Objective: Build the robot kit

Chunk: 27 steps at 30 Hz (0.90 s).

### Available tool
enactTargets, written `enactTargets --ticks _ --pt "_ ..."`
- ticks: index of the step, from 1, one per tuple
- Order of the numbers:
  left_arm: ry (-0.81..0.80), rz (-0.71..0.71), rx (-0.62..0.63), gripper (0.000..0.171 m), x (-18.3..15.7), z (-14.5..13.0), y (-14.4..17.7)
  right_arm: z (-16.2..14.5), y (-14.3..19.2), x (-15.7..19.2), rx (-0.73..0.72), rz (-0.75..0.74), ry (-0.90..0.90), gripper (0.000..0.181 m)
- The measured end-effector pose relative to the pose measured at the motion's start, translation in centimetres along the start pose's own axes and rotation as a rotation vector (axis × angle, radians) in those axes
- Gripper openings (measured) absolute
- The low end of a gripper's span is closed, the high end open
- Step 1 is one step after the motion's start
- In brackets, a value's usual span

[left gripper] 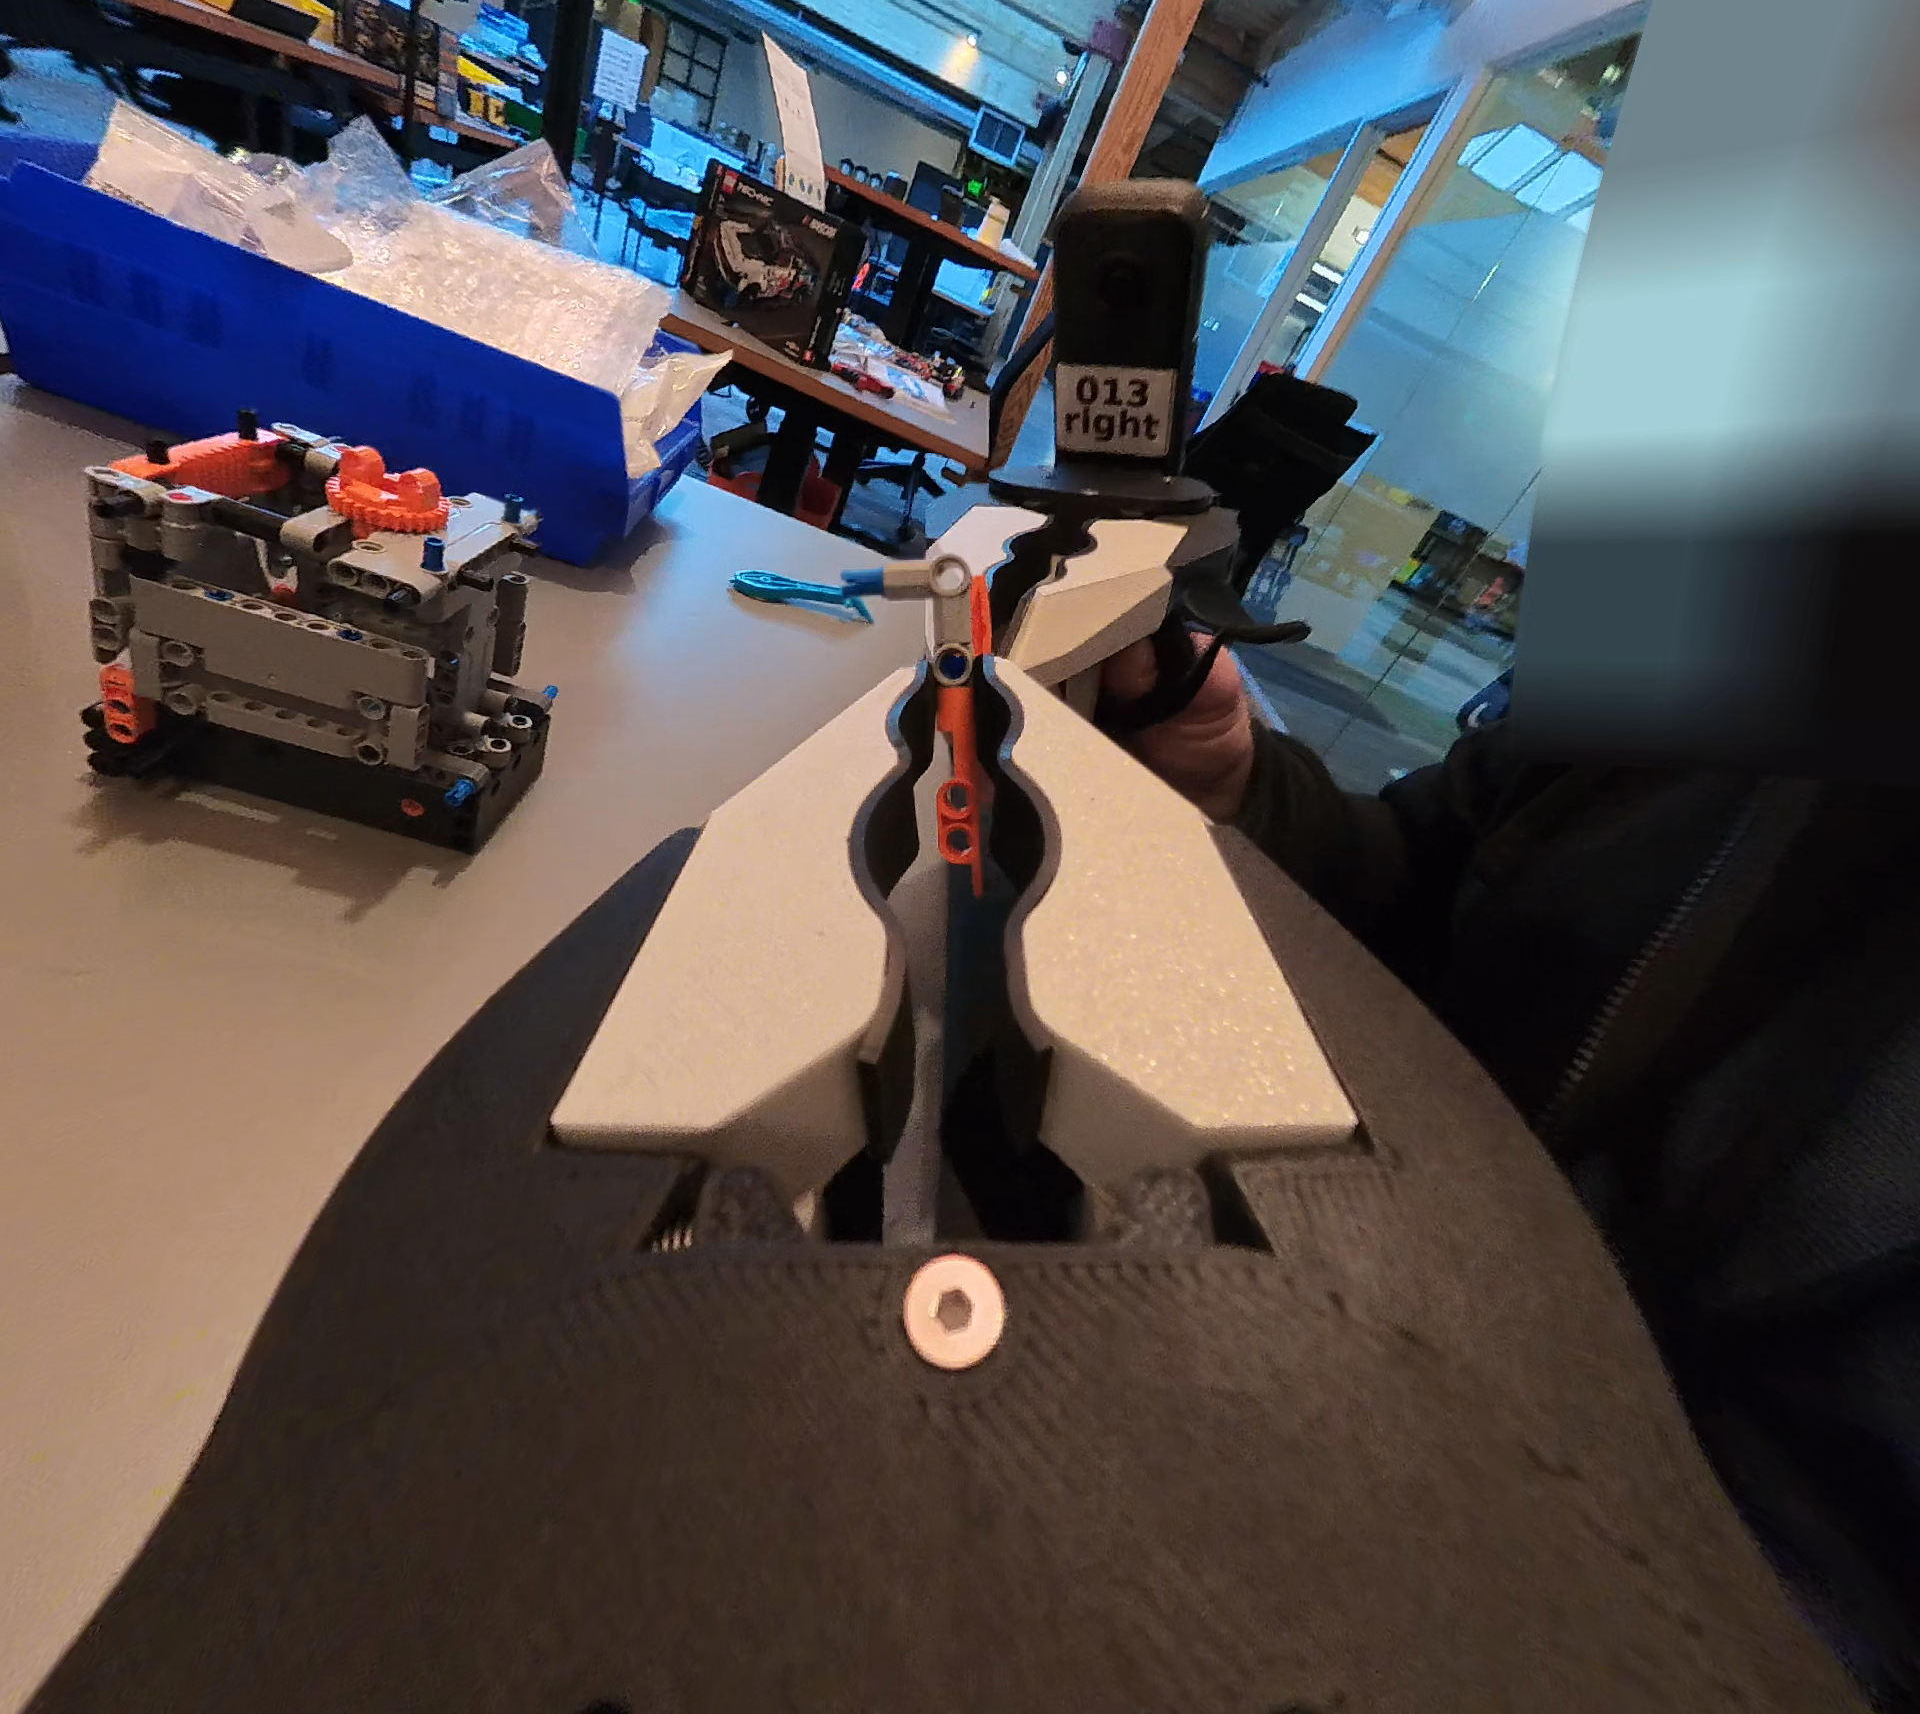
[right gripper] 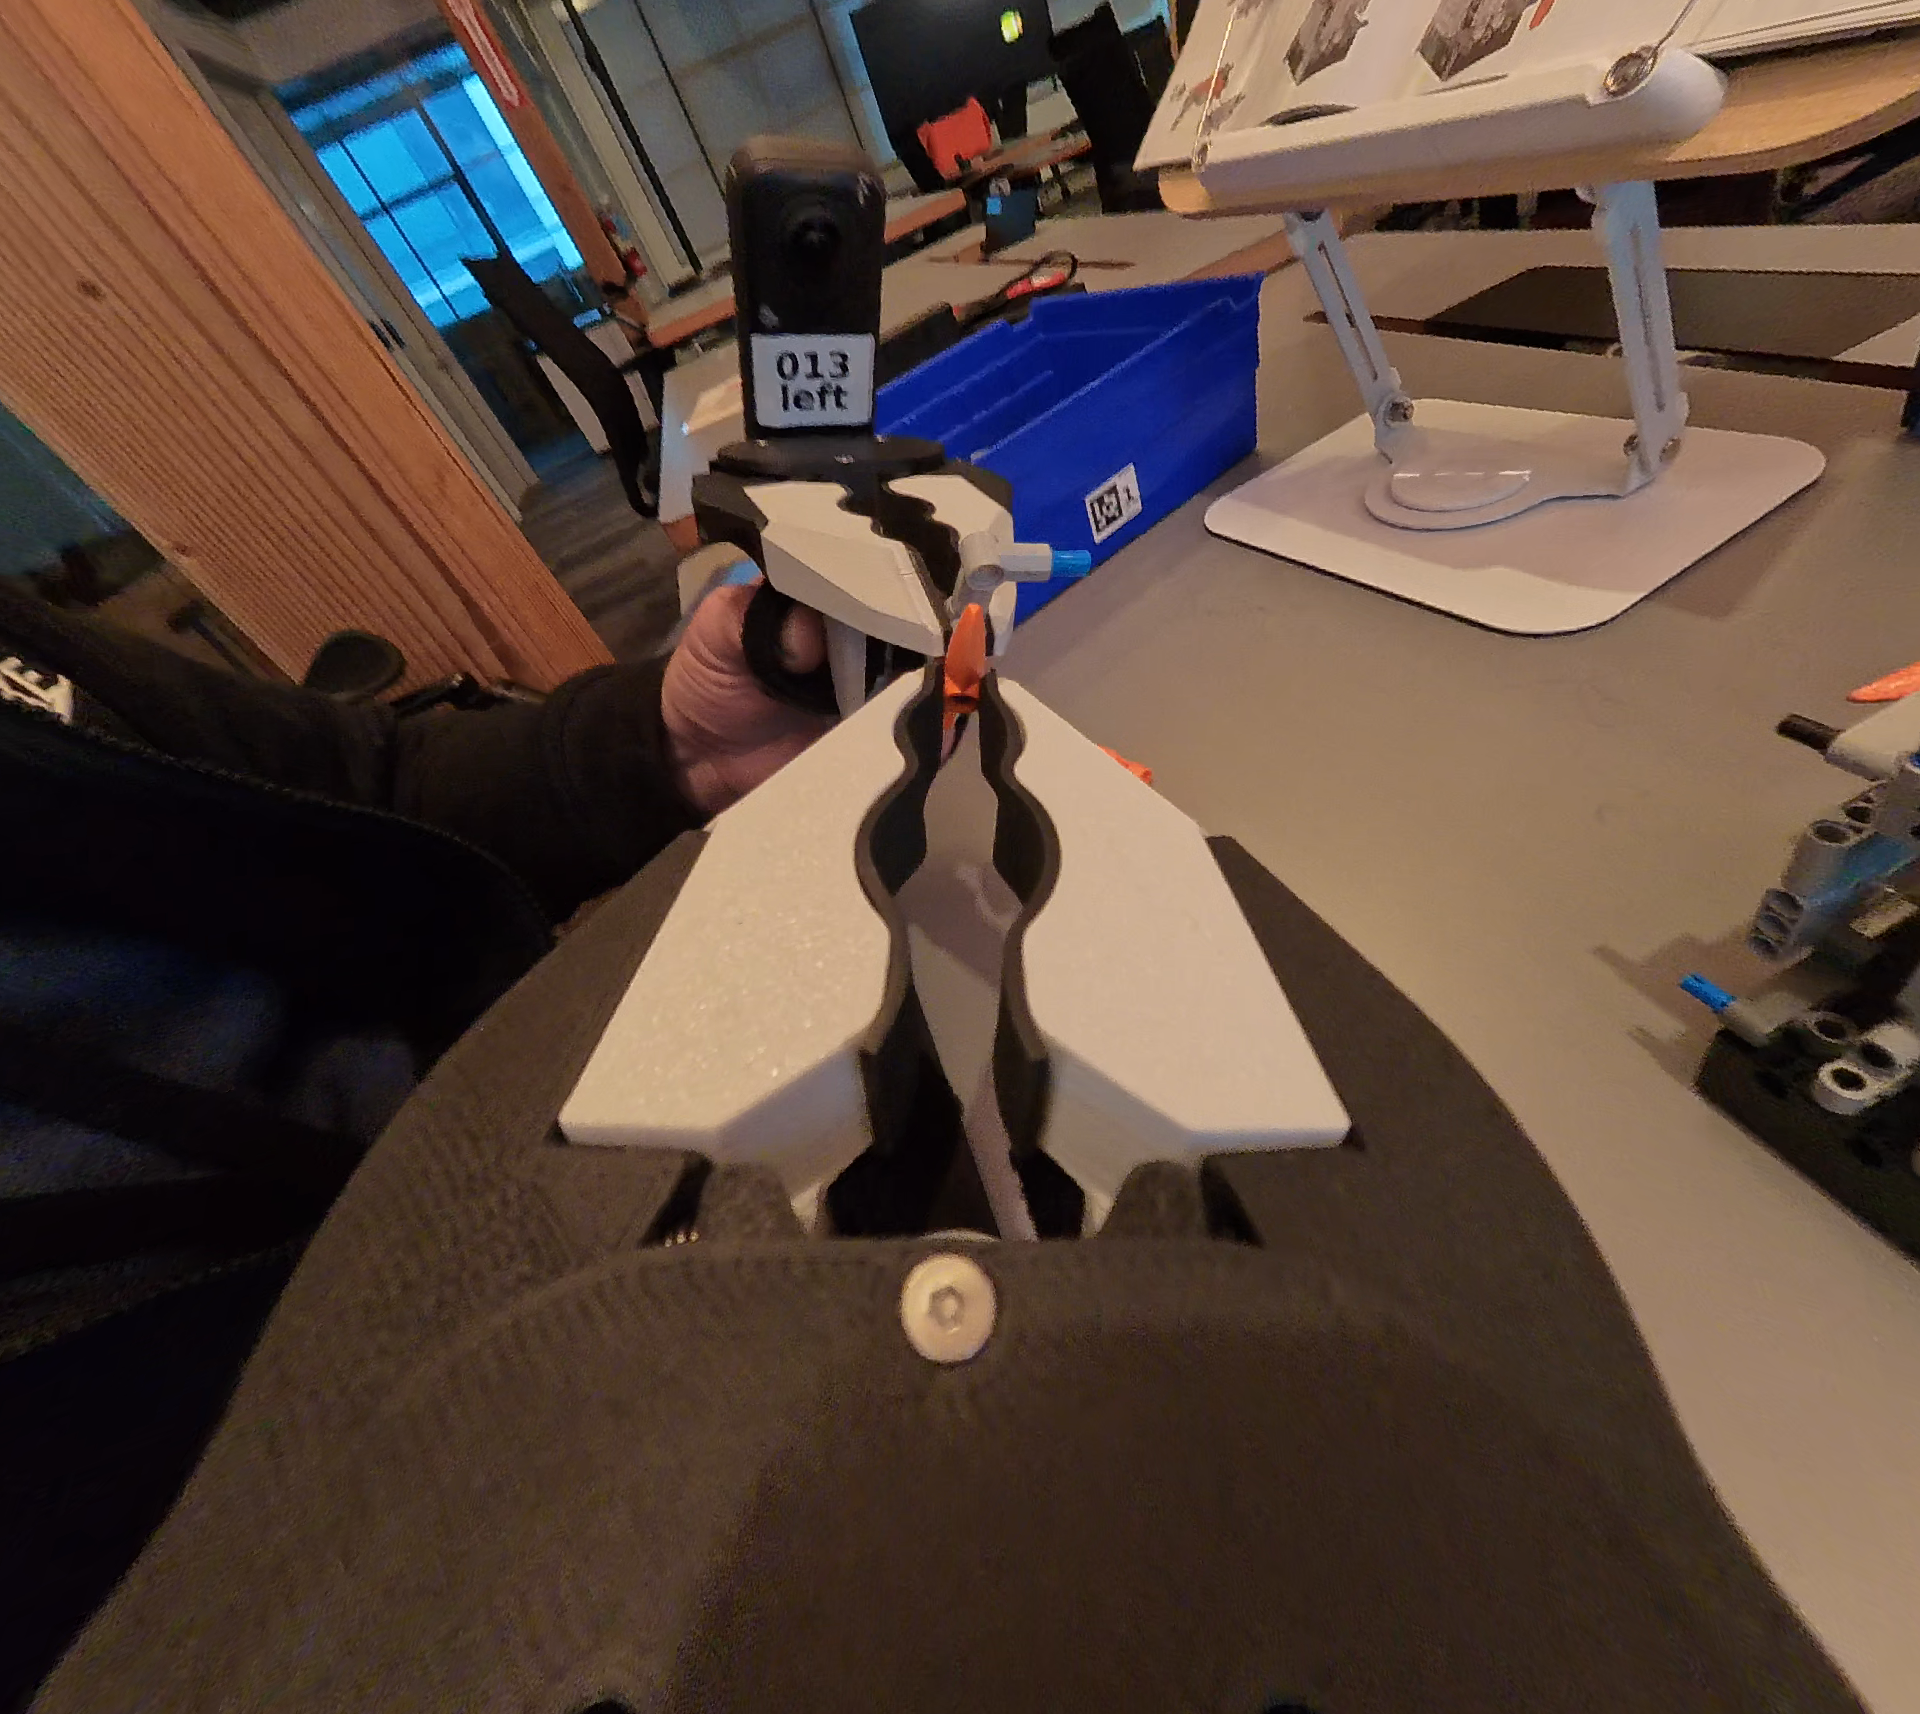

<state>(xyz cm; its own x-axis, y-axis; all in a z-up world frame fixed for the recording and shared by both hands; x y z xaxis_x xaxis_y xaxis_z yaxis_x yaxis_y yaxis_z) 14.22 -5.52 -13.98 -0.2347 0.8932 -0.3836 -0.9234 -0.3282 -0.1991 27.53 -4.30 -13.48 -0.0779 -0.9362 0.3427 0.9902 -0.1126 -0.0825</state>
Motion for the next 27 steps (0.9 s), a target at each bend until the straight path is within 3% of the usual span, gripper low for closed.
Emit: enactTargets --ticks 7,17,27 --pt "-0.062 -0.006 0.088 0.005 -0.37 -0.02 0.05 0.21 -0.07 0.07 0.126 0.058 0.062 0.004" --pt "-0.007 -0.101 0.149 0.005 -0.82 -0.66 -0.19 0.1 0.19 0.14 0.232 0.201 0.131 0.004" --pt "-0.02 -0.06 0.14 0.005 -0.42 -0.6 -0.3 -0.06 0.14 -0.74 0.18 0.202 0.033 0.004"
Point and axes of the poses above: each gripper's, where its closed fingertips meet, y back along the fingers, z out of its top, x = y × z across the jaws, the point moved 7 cm from there along y, back along the fingers, and after that the axes turned 10 degrees about -x, right-handed, at the moved point
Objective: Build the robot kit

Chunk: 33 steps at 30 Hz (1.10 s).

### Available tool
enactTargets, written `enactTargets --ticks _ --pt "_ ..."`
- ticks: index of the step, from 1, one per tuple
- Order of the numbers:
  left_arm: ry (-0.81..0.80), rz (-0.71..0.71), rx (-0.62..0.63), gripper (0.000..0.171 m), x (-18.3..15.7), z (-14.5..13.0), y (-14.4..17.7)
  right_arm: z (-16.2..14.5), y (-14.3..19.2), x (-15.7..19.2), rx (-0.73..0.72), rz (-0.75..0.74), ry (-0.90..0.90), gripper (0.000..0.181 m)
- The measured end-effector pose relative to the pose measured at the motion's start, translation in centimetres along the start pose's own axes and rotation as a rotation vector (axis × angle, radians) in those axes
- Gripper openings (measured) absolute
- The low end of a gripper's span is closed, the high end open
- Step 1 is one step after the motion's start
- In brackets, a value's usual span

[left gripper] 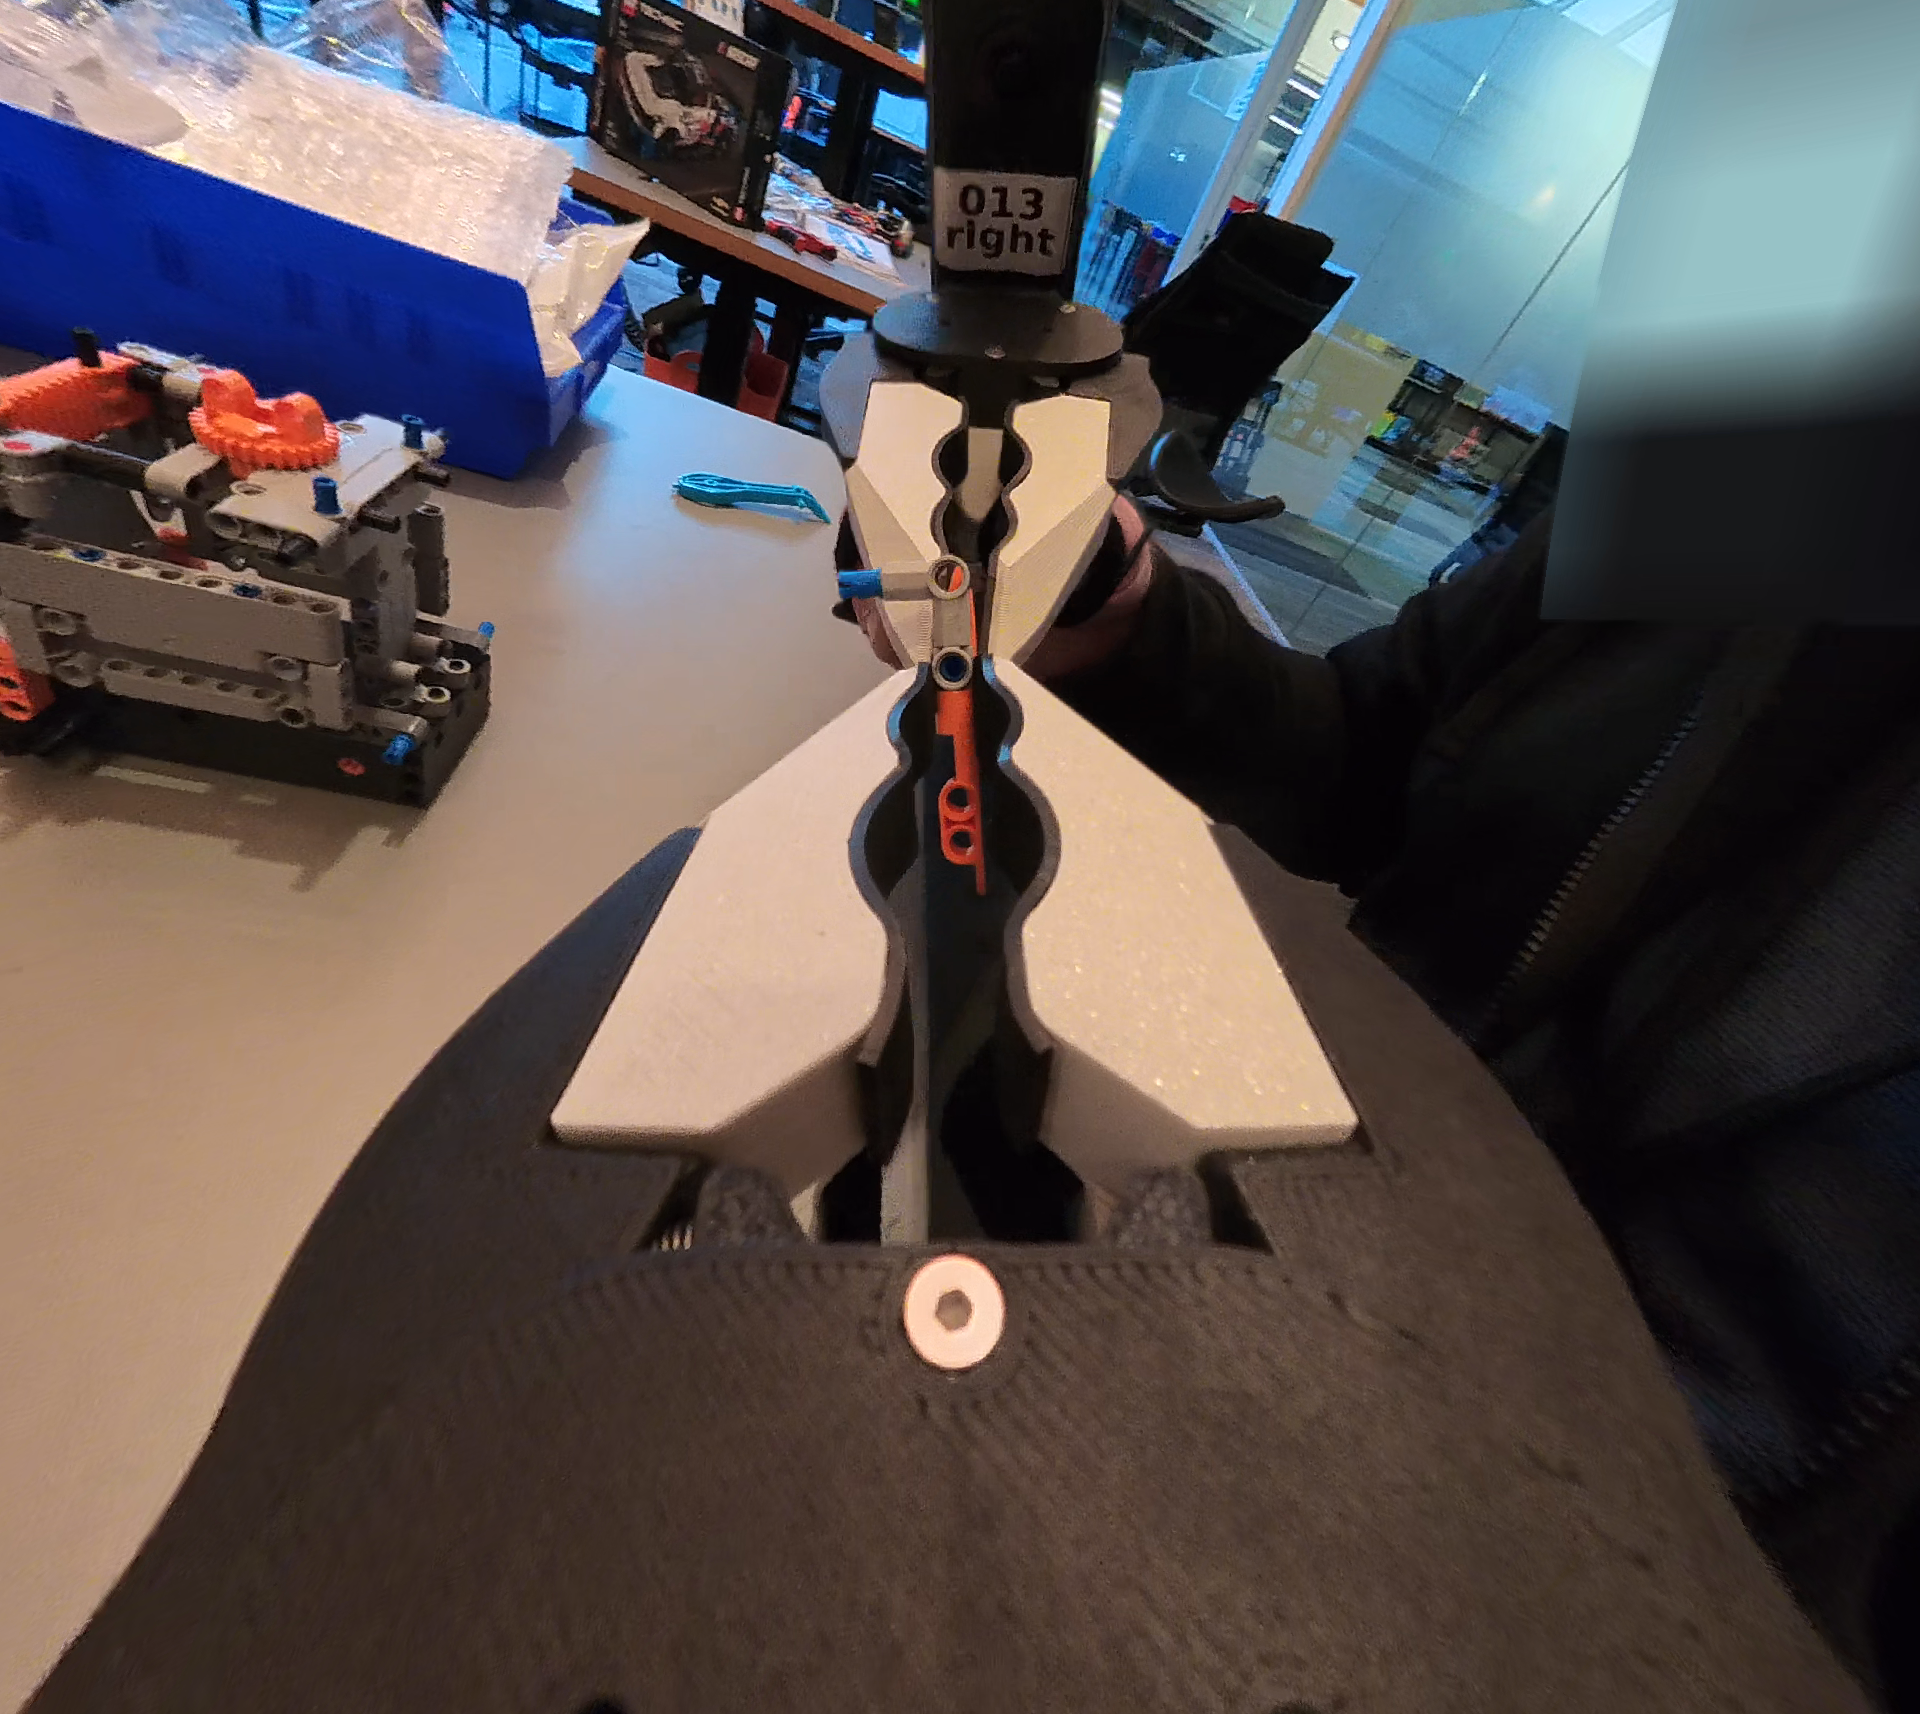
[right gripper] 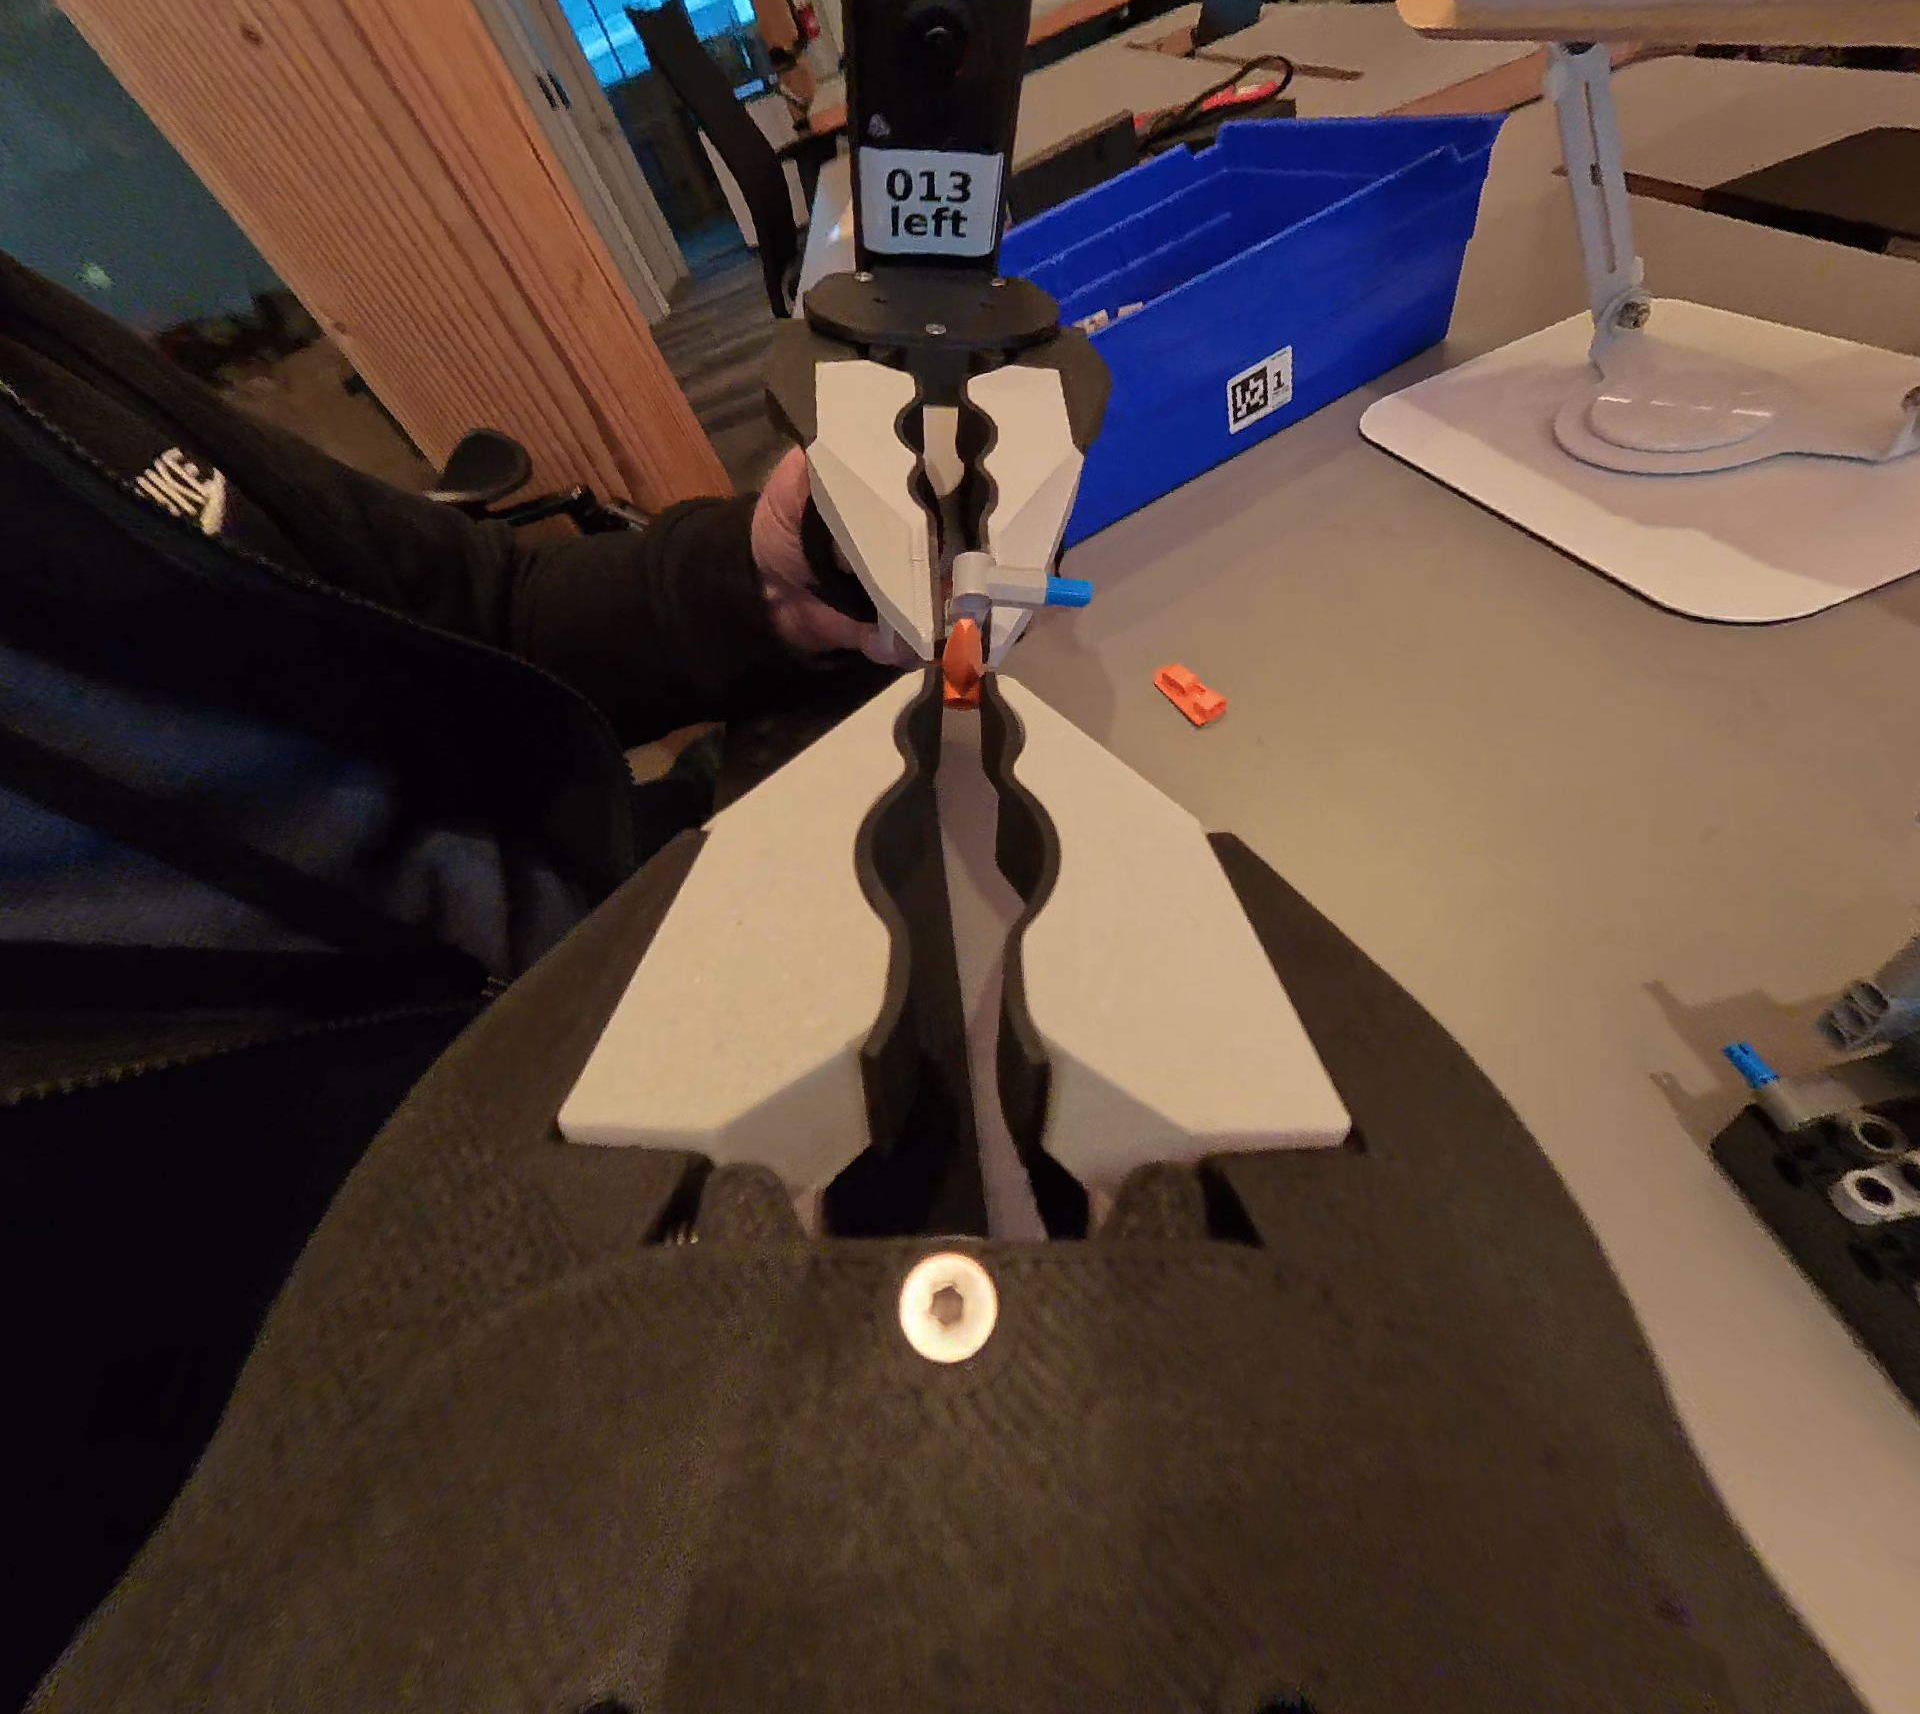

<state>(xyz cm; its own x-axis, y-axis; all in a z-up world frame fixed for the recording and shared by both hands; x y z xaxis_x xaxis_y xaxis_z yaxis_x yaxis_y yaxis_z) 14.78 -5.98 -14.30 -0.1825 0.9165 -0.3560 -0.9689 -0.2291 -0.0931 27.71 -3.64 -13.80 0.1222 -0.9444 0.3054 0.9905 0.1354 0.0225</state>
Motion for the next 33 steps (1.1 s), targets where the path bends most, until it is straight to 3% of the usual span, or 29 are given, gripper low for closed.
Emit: enactTargets --ticks 7,16,33 --pt "0.013 0.0 -0.056 0.005 -0.2 0.4 -0.1 0.5 0.2 0.1 -0.064 0.005 0.0 0.004" --pt "-0.015 0.014 -0.03 0.005 -0.4 0.1 -0.1 0.6 -0.1 0.2 -0.008 0.02 0.006 0.003" --pt "0.033 0.028 -0.109 0.005 0.4 0.6 0.3 0.9 0.4 -1.2 -0.163 0.041 -0.097 0.0"
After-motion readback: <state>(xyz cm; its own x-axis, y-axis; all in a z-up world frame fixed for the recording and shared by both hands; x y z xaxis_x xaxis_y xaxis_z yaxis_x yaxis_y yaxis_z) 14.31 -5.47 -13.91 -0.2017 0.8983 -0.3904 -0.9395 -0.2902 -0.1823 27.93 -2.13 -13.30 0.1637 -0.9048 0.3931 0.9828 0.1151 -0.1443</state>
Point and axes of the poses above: each gripper's, where its closed fingertips meet, y back along the fingers, z out of its top, x = y × z across the jaws, the point moved 7 cm from there along y, back along the fingers, and after that the axes turned 10 degrees about -x, right-handed, at the moved point
